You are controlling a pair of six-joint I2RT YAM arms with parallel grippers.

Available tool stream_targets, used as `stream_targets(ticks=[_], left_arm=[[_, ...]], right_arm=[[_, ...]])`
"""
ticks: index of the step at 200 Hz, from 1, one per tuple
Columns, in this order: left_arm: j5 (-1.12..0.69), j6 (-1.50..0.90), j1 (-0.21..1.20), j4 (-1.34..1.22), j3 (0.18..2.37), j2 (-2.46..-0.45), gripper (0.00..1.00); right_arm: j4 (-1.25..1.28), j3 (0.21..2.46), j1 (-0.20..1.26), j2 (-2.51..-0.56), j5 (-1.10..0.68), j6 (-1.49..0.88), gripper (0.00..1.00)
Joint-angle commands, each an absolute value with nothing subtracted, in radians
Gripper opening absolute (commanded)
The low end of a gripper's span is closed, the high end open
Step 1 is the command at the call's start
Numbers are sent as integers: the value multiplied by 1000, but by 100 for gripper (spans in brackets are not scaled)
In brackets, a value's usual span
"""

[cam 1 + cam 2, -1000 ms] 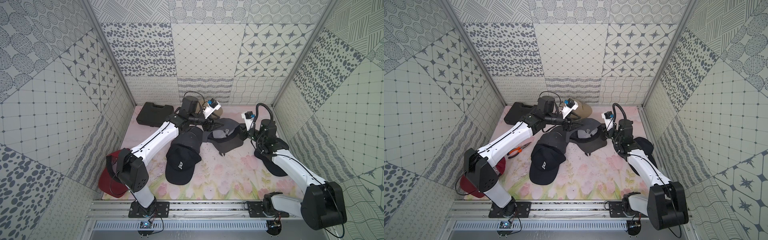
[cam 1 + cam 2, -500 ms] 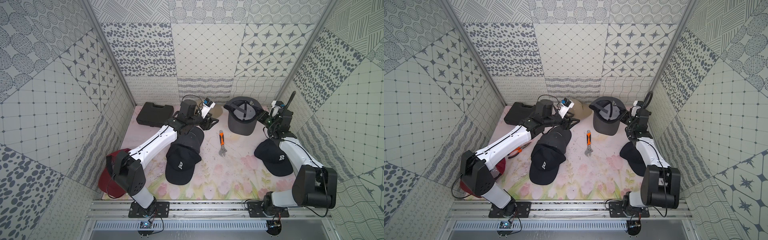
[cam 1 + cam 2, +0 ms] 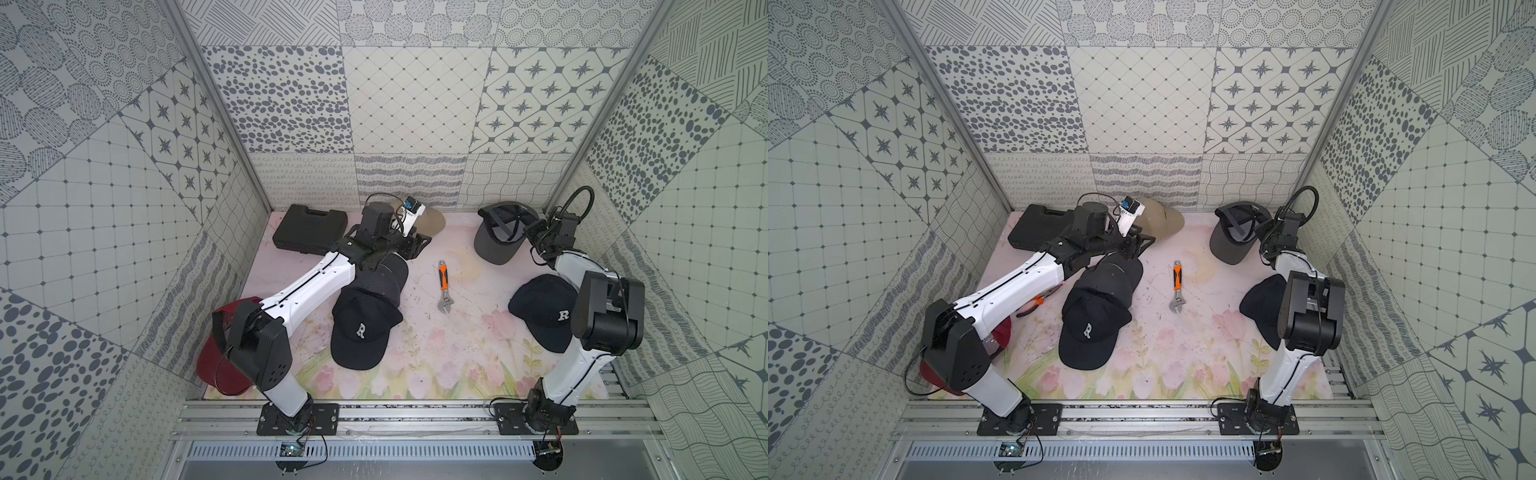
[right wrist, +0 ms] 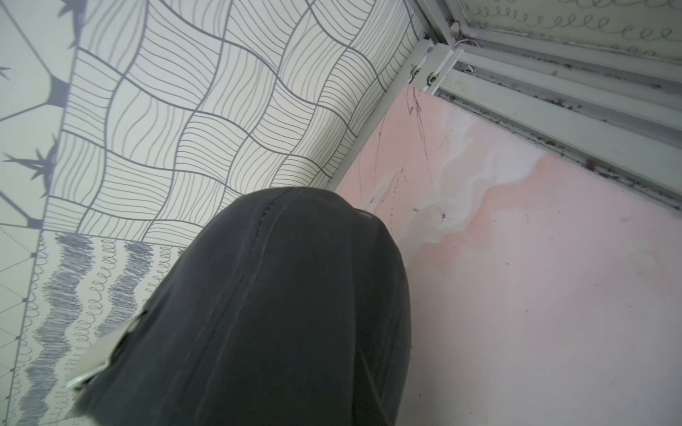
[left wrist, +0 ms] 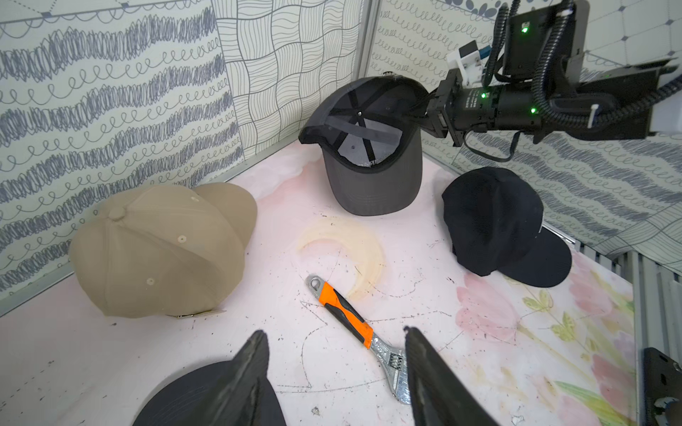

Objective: Open the adjustable buckle of the baseball cap
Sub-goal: Place the baseball cap at the corner of the board, then pick up the baseball cap from the center of the board.

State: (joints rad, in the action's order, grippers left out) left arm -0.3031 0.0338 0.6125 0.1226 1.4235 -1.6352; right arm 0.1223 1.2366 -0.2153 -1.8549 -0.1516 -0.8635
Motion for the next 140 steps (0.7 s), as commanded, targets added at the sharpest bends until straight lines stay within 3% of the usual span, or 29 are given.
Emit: stream_targets(ticks=[1,28,46,68,106,140], left_arm=[[-219,16,609,101,1438,-1647,61],[-183,-22,599,133,1466,-1662,62],[-177,-36,592,131,1465,-1665,63],[-172,-37,585,120,1455,-1670,64],[-158,-63,541,133,1479,-1701,66],[-155,-106,478,171,1542,-1767,68]], right_arm=[[133,1259,-213,-1865,-99,-893,26],[79,1262,-192,-1836,-35,-782,52],[40,1239,-159,-1764,62,-673,55],[-32,1197,-99,-1658,177,-539,70],[-47,1061,87,-1454,393,-389,80],[-25,990,214,-1376,226,-374,83]])
